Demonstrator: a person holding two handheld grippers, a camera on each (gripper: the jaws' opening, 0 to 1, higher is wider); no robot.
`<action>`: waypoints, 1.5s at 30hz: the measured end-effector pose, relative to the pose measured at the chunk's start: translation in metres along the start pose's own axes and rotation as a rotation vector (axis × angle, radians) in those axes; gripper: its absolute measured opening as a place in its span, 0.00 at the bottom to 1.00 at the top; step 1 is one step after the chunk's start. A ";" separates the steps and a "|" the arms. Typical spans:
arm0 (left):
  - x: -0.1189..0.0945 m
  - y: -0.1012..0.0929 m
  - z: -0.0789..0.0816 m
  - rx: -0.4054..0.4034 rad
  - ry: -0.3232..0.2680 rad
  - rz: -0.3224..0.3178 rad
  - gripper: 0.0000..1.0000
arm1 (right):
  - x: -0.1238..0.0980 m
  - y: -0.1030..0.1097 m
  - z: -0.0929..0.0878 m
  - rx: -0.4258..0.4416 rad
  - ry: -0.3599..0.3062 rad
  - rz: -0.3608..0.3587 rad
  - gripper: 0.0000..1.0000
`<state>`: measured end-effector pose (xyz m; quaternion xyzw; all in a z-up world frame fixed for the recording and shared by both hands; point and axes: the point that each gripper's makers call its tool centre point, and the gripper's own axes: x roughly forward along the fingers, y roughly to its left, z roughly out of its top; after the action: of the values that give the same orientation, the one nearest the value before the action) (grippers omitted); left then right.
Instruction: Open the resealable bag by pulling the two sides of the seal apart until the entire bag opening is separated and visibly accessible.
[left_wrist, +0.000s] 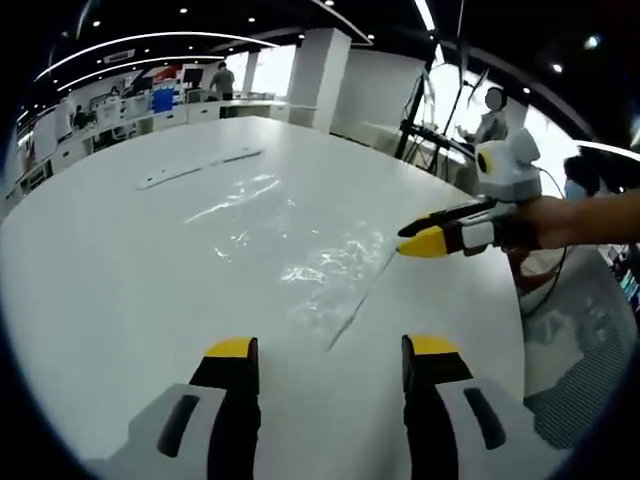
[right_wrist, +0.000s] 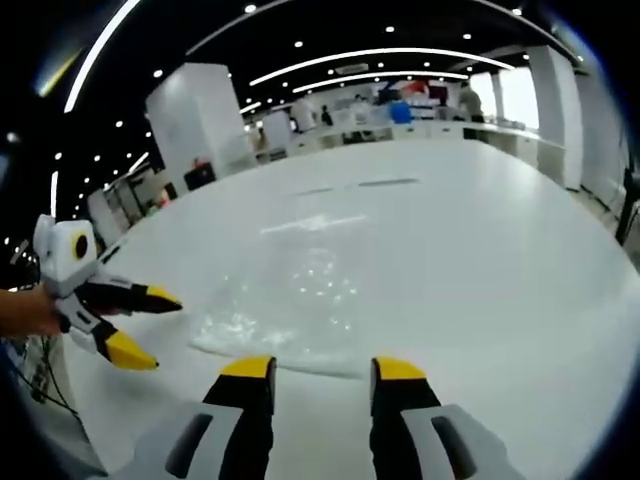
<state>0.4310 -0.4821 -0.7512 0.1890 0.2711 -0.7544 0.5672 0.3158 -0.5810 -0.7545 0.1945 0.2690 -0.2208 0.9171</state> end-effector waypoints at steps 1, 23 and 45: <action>0.000 0.000 0.000 -0.001 0.000 0.000 0.55 | 0.001 0.000 0.000 0.000 0.002 0.000 0.33; 0.019 -0.006 -0.004 -0.019 0.028 -0.041 0.47 | 0.011 -0.015 -0.002 0.063 -0.012 -0.058 0.09; 0.020 -0.008 -0.005 0.003 0.037 -0.047 0.46 | 0.012 -0.007 0.003 0.175 -0.057 -0.017 0.00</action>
<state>0.4177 -0.4928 -0.7655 0.1976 0.2848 -0.7644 0.5437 0.3224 -0.5914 -0.7610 0.2652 0.2241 -0.2566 0.9020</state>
